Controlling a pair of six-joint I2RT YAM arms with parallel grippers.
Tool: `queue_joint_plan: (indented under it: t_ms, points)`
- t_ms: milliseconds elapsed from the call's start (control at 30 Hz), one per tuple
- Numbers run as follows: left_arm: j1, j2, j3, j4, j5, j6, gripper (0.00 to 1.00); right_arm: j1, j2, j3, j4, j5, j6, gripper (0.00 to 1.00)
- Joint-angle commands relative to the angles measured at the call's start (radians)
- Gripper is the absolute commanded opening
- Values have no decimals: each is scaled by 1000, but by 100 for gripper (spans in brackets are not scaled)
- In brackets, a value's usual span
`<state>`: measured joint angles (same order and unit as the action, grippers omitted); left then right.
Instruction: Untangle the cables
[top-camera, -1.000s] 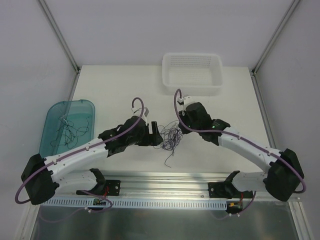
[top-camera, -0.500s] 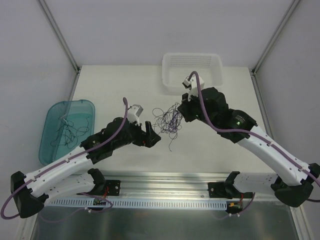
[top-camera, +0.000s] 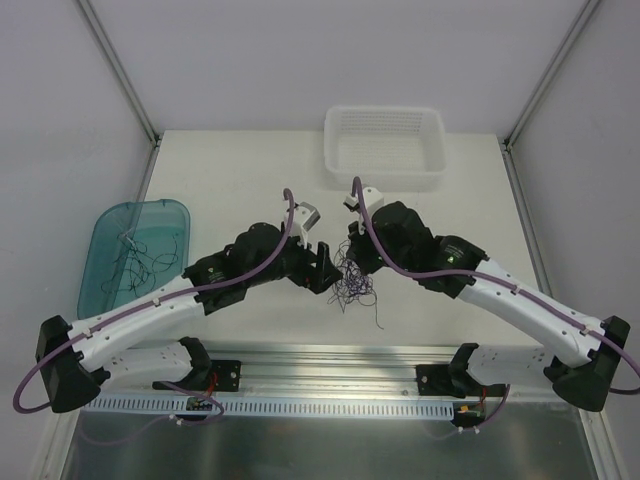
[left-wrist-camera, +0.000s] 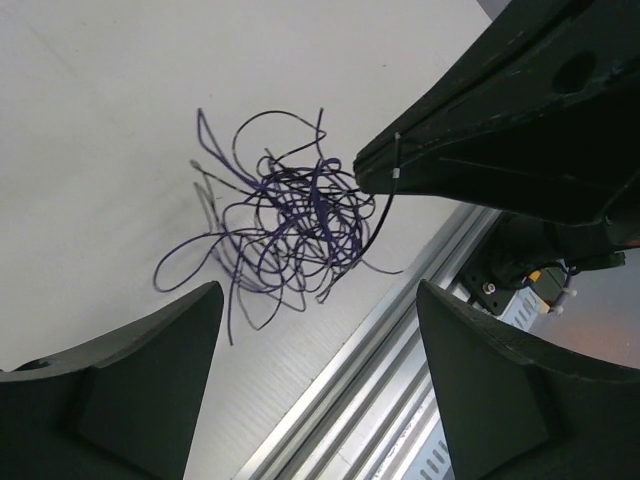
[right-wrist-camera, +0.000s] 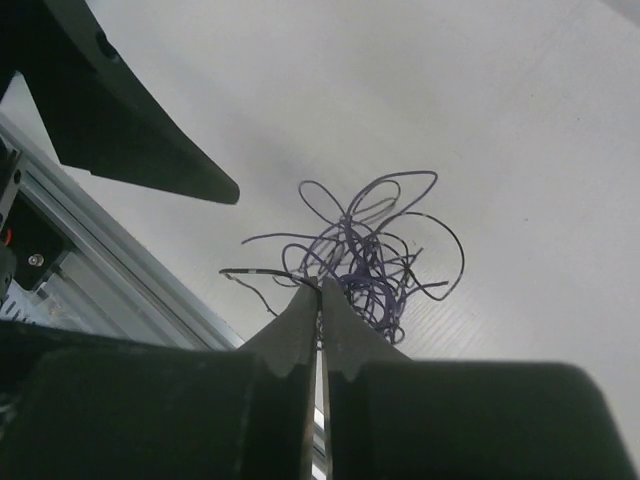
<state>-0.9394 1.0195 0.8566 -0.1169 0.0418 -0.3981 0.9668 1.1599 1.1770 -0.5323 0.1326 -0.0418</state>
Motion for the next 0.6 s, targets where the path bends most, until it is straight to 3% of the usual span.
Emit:
queue_joint_plan:
  t_ms: [0, 133, 267, 300, 400, 433, 533, 567]
  points:
    - [-50, 33, 39, 85, 15, 38, 78, 7, -39, -17, 52, -17, 36, 1]
    - [-75, 70, 39, 100, -37, 30, 69, 12, -45, -40, 72, -34, 39, 1]
    - [-84, 88, 41, 111, -74, 22, 18, 15, -54, -83, 103, -30, 75, 1]
    - [-85, 83, 41, 111, -80, 18, 0, 15, -65, -95, 109, -16, 86, 1]
    - [-87, 47, 33, 109, -111, 4, 0, 13, -83, -164, 124, 70, 147, 7]
    - [-87, 36, 33, 109, -131, -4, 0, 13, -88, -181, 126, 94, 166, 19]
    - [-87, 7, 38, 97, -149, -16, 0, 13, -118, -256, 163, 113, 227, 37]
    - [-87, -2, 39, 94, -158, -22, 0, 13, -129, -299, 196, 101, 236, 48]
